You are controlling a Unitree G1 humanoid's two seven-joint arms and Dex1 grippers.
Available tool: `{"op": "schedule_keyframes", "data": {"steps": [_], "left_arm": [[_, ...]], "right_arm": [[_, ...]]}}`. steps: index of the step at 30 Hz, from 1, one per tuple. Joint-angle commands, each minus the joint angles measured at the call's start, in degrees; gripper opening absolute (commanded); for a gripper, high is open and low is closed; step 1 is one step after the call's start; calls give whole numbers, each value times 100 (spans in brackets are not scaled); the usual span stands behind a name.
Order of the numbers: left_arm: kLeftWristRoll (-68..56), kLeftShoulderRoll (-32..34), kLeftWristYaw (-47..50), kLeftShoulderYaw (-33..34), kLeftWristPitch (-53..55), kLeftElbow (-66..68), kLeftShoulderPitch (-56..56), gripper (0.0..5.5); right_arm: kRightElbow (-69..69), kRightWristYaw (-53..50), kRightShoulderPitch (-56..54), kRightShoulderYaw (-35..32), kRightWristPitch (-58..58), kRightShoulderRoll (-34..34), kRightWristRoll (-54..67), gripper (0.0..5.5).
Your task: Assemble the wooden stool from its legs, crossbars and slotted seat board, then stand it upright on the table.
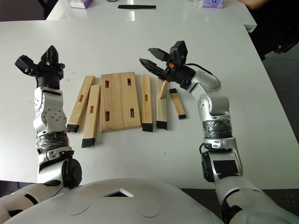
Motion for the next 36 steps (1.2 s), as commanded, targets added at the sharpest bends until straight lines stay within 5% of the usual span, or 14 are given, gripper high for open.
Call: {"op": "schedule_keyframes", "data": {"steps": [1, 10, 17, 28, 36], "left_arm": [[3, -28, 6, 39, -49, -54, 58, 187], [-1, -218, 269, 96, 61, -729, 729, 187], [45, -631, 654, -22, 135, -1594, 1566, 187], [2, -535, 900, 25, 472, -2168, 2064, 187], [52, -361, 814, -45, 600, -1906, 1658, 187]], "right_arm": [[-1037, -365, -189, -448, 648, -148, 641, 280], [-3971, -1031, 2285, 332, 2045, -867, 874, 280], [-3757, -1057, 3347, 519, 2244, -1832, 188, 280], [-4075, -3048, 3536, 498, 3084, -746, -223, 400], [-3592, -3623, 3313, 914, 3126, -373, -760, 400]]}}
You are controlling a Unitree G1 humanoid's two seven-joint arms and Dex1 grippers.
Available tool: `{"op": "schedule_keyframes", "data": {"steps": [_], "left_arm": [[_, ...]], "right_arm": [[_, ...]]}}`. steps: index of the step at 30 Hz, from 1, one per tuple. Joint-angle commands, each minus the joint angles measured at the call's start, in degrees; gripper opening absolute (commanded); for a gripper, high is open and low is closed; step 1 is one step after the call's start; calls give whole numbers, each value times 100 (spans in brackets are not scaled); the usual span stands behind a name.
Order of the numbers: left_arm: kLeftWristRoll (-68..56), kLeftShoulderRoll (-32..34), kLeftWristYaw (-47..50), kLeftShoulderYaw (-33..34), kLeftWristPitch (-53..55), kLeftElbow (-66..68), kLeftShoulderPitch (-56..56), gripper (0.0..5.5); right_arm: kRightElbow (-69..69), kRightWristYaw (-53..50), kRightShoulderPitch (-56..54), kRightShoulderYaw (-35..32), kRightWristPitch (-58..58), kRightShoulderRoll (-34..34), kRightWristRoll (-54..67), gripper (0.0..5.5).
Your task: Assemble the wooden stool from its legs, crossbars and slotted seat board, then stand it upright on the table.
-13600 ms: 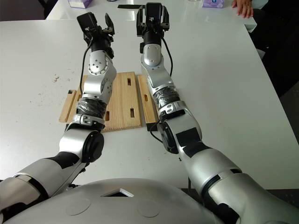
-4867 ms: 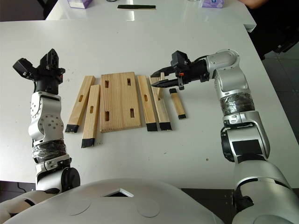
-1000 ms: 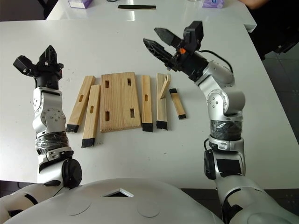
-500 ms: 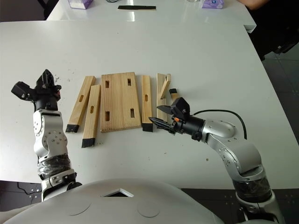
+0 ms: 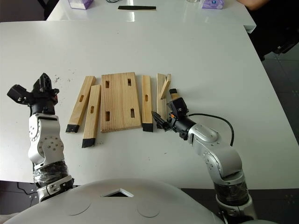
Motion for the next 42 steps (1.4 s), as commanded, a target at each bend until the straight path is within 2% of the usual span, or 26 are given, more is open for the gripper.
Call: {"op": "schedule_keyframes", "data": {"steps": [1, 10, 19, 30, 35, 42], "left_arm": [[21, 130, -32, 0, 90, 158, -148, 187], [11, 221, -92, -11, 96, 352, -286, 187], [15, 176, -83, 54, 30, 299, -193, 187], [97, 89, -142, -33, -85, 444, -287, 187], [129, 22, -154, -45, -132, 448, -228, 187], [173, -58, -143, -73, -214, 521, -238, 187]], "right_arm": [[279, -221, -72, 137, 34, 54, -314, 400], [657, -202, -21, 362, -128, 149, -626, 400], [498, -106, 16, 61, -3, 43, -542, 400], [1198, 274, -400, -728, 751, 525, 399, 400], [1754, 363, -751, -1385, 1274, 654, 963, 400], [1948, 350, -795, -1663, 1709, 658, 1327, 304]]}}
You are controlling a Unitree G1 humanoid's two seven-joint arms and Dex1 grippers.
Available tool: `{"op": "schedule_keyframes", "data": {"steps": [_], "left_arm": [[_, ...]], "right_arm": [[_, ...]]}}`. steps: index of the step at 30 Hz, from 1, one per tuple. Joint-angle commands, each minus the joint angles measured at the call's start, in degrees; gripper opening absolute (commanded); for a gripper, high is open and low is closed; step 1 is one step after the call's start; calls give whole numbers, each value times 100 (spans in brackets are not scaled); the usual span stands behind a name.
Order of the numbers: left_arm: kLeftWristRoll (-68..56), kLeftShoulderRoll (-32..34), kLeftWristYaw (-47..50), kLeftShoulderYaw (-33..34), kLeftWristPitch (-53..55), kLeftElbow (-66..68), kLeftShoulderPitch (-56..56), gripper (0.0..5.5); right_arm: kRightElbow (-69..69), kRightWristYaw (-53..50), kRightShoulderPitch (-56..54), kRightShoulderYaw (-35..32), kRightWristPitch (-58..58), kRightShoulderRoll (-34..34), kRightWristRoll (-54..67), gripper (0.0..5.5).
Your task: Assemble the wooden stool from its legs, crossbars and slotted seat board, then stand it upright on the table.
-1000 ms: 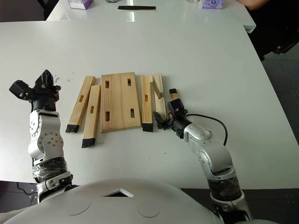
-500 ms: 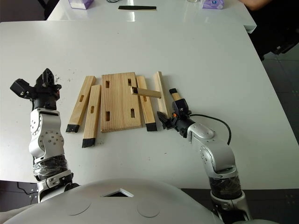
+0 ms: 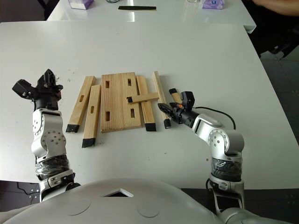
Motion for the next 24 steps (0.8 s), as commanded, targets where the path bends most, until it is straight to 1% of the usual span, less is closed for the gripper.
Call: {"op": "schedule_keyframes", "data": {"steps": [1, 3, 9, 14, 15, 20, 24], "left_arm": [[42, -59, -3, -24, -79, 67, 14, 187], [52, -82, -1, -23, -107, 63, 42, 187], [58, -122, 21, -4, -161, 35, 98, 187], [64, -186, 29, 20, -267, 70, 118, 187], [69, -213, 36, 12, -302, 70, 131, 187], [105, -310, 72, -47, -414, 63, 163, 187], [110, -331, 23, -61, -431, 70, 180, 187]], "right_arm": [[101, -65, 230, 86, 378, -101, 2, 290], [-73, 50, 283, 257, 292, -252, -25, 267], [-556, 296, 356, 562, 177, -719, -52, 174], [-703, 318, 307, 717, 169, -874, -89, 110], [-638, 314, 249, 711, 201, -871, -68, 104], [-116, 220, -49, 209, 993, -549, 413, 104], [327, 111, -255, -507, 2054, -115, 887, 104]]}}
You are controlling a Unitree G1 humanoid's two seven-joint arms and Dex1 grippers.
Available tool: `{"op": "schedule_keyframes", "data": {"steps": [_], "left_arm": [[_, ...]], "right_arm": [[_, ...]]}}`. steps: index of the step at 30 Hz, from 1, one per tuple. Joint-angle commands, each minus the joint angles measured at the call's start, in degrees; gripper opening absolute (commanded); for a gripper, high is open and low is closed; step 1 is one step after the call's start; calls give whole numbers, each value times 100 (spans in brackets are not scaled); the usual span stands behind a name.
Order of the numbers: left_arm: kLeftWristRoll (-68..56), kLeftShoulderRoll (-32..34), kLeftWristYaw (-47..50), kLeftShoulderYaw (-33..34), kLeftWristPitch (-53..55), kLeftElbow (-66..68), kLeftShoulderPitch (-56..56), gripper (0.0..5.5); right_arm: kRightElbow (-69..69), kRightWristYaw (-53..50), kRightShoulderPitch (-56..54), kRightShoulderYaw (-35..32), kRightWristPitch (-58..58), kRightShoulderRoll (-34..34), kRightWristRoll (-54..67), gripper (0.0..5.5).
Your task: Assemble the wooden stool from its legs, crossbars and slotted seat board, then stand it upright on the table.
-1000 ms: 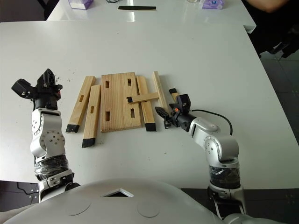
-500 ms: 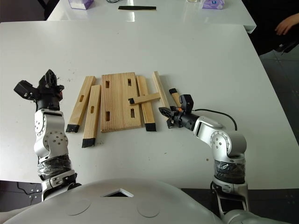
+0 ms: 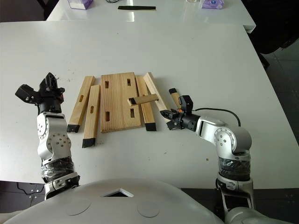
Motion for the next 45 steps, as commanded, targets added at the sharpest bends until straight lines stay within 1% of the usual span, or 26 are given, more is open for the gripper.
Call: {"op": "schedule_keyframes", "data": {"steps": [1, 5, 8, 9, 16, 19, 23, 25, 28, 30, 34, 37, 41, 45], "left_arm": [[49, -15, -4, -30, -51, 57, 21, 187], [39, -1, -29, -49, -55, 70, 33, 187], [35, 10, -33, -60, -40, 56, 59, 187], [38, 17, -34, -61, -37, 62, 62, 187], [28, 89, -45, -60, 25, 76, 42, 187], [31, 94, -37, -58, 22, 74, 61, 187], [41, 71, -30, -81, 9, 92, 78, 187], [39, 48, -12, -74, -11, 51, 129, 187], [37, -18, 17, -58, -70, -59, 289, 187], [32, -41, 22, -51, -87, -100, 361, 187], [18, -76, 55, -14, -123, -190, 480, 187], [40, -118, 82, -30, -152, -197, 501, 187], [52, -125, 92, -66, -164, -145, 431, 187], [30, -70, 69, -45, -169, -78, 381, 187]], "right_arm": [[467, -227, -130, -595, 1088, 376, 308, 104], [707, -503, -257, -1206, 1666, 749, 236, 104], [685, -507, -291, -1300, 1732, 833, 178, 104], [732, -551, -320, -1353, 1711, 870, 119, 133], [803, -763, -413, -1815, 1792, 1105, -22, 229], [723, -854, -396, -1816, 1784, 1156, -83, 265], [642, -824, -454, -1843, 1575, 986, -101, 317], [461, -636, -514, -1840, 1545, 853, 77, 317], [66, -248, -538, -1604, 1374, 514, 329, 317], [-324, 83, -428, -1231, 1041, 109, 355, 317], [-1040, 849, -197, -210, -379, -852, -169, 317], [-1064, 1189, -81, 489, -1348, -1353, -765, 317], [-745, 1427, 127, 984, -2266, -1663, -1372, 317], [-545, 1538, 348, 1178, -2730, -1760, -1663, 317]]}}
